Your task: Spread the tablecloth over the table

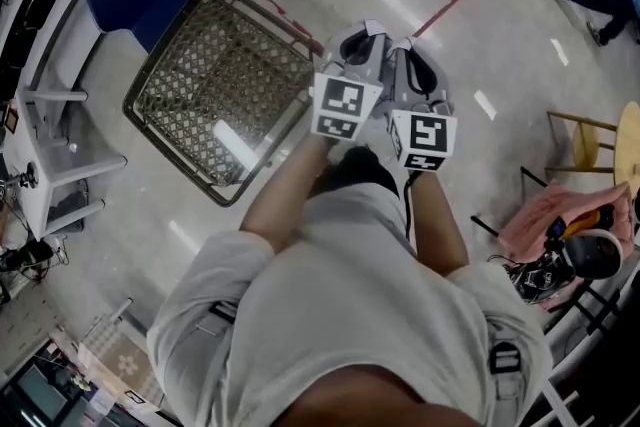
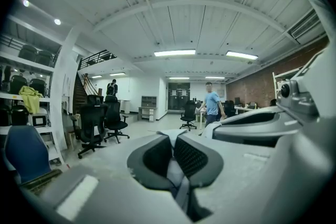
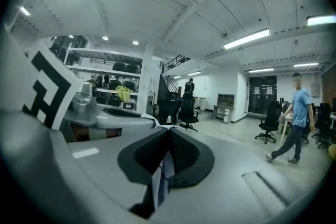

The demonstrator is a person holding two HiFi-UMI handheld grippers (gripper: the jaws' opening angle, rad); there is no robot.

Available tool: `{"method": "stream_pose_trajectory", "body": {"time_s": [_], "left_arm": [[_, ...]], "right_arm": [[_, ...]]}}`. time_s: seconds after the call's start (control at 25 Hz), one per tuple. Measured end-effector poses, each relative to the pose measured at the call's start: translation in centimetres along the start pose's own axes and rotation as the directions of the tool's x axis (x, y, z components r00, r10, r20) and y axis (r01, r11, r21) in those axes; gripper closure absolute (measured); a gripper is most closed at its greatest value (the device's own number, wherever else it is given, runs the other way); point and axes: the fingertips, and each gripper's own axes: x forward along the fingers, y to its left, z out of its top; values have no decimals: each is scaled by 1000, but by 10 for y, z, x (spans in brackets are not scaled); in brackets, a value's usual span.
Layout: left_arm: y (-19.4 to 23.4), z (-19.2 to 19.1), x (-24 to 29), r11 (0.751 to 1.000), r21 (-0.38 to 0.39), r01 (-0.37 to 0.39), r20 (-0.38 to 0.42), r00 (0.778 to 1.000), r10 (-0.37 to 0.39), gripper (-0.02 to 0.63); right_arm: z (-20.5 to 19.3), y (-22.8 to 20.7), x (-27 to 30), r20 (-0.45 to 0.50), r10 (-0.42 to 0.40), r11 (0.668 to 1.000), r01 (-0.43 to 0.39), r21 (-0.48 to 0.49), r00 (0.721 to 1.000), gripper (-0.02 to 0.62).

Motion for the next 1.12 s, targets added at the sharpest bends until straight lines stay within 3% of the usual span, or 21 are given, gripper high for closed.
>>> {"method": "stream_pose_trajectory", "body": {"time_s": [0.36,0.76,1.0,1.12], "left_arm": [[88,-15,43,999,-29,-29,-32,999,28,583],[233,5,95,981,-47,-186,-32,982,184,583],[328,30,116,948,-14,-318,-9,948,318,583],[383,76,95,903,27,-429,51,903,427,583]], "right_arm": [[-2,16,89,-36,45,999,-46,-17,998,588],[40,36,227,-5,142,990,-142,-4,990,588],[63,58,293,54,244,970,-244,-14,968,588],[104,81,326,121,332,943,-331,-32,935,588]]}}
